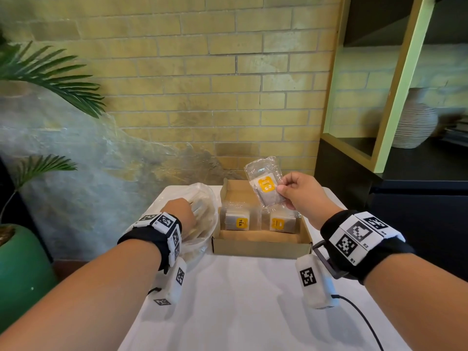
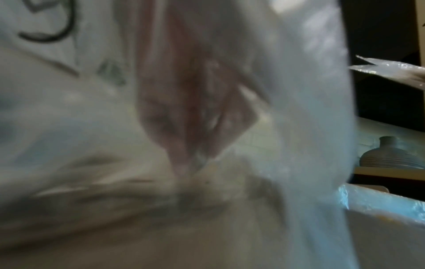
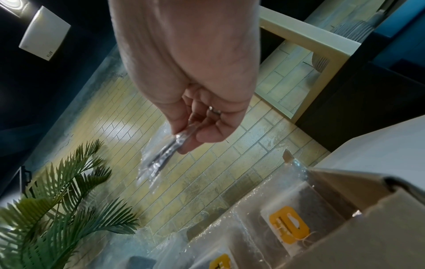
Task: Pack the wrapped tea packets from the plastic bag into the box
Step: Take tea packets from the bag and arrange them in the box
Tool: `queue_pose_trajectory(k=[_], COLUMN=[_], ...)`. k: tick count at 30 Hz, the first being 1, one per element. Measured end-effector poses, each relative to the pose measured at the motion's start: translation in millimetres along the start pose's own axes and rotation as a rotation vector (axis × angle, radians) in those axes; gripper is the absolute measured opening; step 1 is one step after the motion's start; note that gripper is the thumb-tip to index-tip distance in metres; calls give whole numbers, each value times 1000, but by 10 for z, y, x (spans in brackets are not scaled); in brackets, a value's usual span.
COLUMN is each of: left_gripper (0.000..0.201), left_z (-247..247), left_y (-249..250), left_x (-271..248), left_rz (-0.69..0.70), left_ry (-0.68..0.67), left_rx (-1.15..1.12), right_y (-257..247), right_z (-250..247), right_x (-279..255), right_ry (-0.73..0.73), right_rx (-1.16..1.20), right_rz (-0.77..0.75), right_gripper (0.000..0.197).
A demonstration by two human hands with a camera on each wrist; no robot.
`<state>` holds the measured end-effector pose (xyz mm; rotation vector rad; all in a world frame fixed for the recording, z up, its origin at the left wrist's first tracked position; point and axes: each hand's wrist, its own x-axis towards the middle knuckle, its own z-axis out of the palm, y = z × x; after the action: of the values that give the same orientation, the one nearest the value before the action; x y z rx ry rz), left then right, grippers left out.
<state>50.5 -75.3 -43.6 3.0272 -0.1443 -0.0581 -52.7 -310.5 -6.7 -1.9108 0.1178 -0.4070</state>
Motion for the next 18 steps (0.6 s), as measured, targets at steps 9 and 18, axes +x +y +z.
queue_pose_trajectory(k=[9, 18], left_gripper=[22, 30], left_z=[-314, -485], left_y=[-63, -93], left_x=[-118, -169], left_rz=[-5, -12], left_ry=[181, 259], left_rx=[-386, -480], right_y=[0, 14], right_z=[10, 42], right_x=[26, 27], right_ry=[-11, 1], right_rx=[-40, -118], right_rz=[-6, -3], right_gripper=[22, 22])
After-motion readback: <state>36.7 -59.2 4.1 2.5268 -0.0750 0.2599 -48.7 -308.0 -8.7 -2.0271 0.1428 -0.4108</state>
